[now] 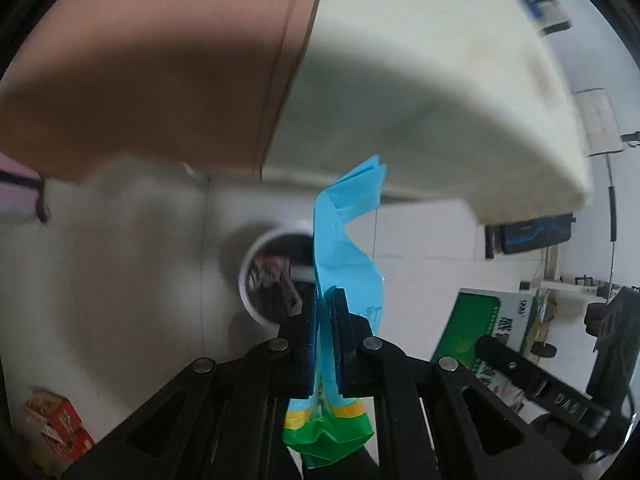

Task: Collect trash
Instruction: 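Carry the packet and torn box over the bin and open both tools, then move both tools back over the table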

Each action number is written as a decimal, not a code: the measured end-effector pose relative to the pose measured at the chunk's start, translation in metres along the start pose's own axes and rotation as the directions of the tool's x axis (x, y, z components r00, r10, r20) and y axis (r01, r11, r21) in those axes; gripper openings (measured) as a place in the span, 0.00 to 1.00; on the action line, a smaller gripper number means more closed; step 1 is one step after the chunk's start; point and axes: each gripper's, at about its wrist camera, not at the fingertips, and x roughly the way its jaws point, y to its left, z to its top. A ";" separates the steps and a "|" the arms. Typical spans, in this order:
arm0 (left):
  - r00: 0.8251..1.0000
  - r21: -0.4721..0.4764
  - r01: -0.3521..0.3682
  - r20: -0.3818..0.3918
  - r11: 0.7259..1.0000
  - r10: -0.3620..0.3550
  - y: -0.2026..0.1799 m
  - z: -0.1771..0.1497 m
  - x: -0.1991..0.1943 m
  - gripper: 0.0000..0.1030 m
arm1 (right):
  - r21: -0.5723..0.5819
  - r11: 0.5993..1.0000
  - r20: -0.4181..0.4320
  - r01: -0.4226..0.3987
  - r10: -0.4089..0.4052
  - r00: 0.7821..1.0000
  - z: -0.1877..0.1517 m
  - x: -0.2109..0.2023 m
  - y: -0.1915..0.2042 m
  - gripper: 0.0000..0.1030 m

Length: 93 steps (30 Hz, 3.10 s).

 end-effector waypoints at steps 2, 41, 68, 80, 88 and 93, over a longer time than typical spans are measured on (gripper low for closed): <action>0.999 -0.006 -0.027 -0.043 1.000 0.027 0.009 -0.001 0.051 0.05 | 0.004 1.000 -0.024 0.006 -0.006 1.000 -0.003 0.044 -0.016 0.74; 0.964 0.055 -0.266 0.006 0.962 0.266 0.059 -0.072 0.187 0.95 | -0.224 0.936 0.019 0.272 -0.275 0.961 -0.016 0.221 -0.027 0.99; 0.976 0.095 -0.191 0.126 0.977 0.179 0.001 -0.136 -0.071 0.95 | -0.218 0.949 0.138 0.227 -0.200 0.970 -0.107 -0.098 0.037 0.99; 0.930 0.067 -0.136 0.352 0.988 0.104 -0.041 -0.029 -0.182 0.95 | -0.121 0.982 0.275 0.144 -0.107 0.956 -0.022 -0.226 0.070 0.99; 0.938 -0.026 -0.084 0.336 0.996 0.088 -0.084 0.093 -0.180 0.95 | -0.192 0.959 0.266 0.210 -0.155 0.951 0.130 -0.240 0.087 0.99; 0.931 -0.155 -0.161 0.305 0.975 0.202 -0.115 0.179 -0.147 0.95 | -0.404 0.868 0.231 0.287 -0.207 0.951 0.258 -0.215 0.121 0.99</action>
